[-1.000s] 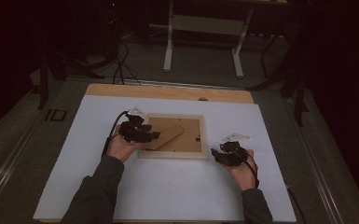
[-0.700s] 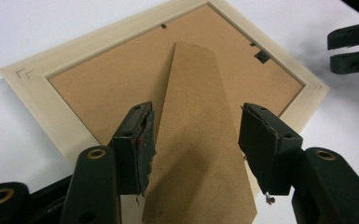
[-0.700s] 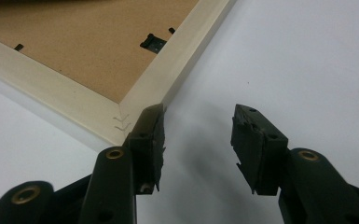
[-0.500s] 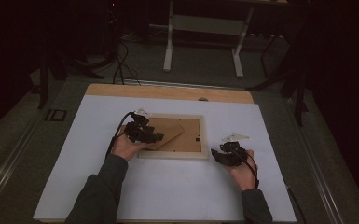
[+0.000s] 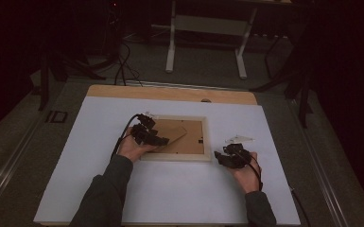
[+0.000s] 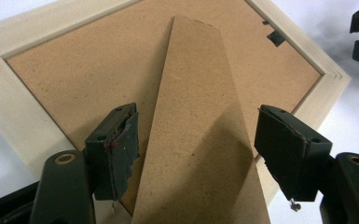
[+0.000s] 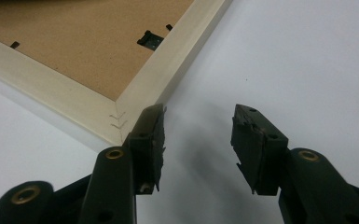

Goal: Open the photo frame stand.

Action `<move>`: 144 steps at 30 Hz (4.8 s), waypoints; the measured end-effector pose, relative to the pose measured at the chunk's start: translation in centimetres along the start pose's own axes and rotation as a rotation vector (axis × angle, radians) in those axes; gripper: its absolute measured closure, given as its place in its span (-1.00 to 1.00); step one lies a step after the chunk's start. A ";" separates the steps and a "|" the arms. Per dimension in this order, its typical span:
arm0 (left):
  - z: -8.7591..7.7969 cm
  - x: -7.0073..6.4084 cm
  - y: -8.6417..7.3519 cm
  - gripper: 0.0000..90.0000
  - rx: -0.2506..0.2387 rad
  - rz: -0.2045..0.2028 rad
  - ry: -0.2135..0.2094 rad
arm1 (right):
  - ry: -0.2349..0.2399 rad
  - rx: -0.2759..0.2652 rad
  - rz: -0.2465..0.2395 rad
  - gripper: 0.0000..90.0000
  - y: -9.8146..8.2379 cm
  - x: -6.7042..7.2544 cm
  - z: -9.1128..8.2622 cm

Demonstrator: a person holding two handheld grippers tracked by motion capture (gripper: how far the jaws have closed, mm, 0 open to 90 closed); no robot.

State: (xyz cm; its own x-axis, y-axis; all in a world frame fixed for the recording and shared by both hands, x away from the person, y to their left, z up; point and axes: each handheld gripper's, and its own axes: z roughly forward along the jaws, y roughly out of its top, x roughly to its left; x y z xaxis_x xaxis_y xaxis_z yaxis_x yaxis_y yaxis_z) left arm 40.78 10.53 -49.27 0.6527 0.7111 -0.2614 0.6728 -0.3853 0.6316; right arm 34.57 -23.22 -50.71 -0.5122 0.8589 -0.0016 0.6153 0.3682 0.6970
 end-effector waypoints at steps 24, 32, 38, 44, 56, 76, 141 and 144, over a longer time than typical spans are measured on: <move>0.9 -0.8 -0.2 -0.17 0.026 0.081 0.031 | 0.005 0.013 0.015 0.17 -0.2 -0.1 0.4; 0.9 -1.3 -0.2 -0.16 0.022 0.133 0.060 | 0.041 0.001 0.061 0.16 -0.2 -0.5 0.5; 0.7 -1.6 -0.2 -0.16 0.011 0.172 0.082 | 0.050 -0.008 0.081 0.17 0.0 -0.9 0.7; 0.6 -1.9 -0.2 -0.16 0.000 0.195 0.097 | 0.032 0.000 0.036 0.16 0.8 -0.3 1.0; 0.0 -3.1 -0.1 -0.16 -0.035 0.275 0.147 | 0.068 -0.022 0.043 0.16 3.5 -0.2 1.5; -1.0 -4.8 -0.4 -0.17 -0.086 0.360 0.214 | 0.104 -0.032 0.068 0.17 6.0 -0.8 2.5; -1.5 -6.8 -2.7 -0.28 -0.268 0.473 0.270 | 0.362 -0.099 0.381 0.32 6.3 -4.4 4.5; -1.6 -6.6 -2.7 -0.28 -0.285 0.447 0.255 | 0.361 -0.109 0.378 0.33 6.3 -4.3 4.4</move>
State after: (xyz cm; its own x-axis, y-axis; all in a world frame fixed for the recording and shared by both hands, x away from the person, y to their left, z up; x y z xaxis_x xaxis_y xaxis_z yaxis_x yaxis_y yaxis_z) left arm 34.09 7.76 -48.07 0.7233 0.6485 0.2370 0.2081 -0.5320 0.8208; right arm 43.27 -23.03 -49.50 -0.4525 0.7402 0.4973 0.7409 0.0018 0.6716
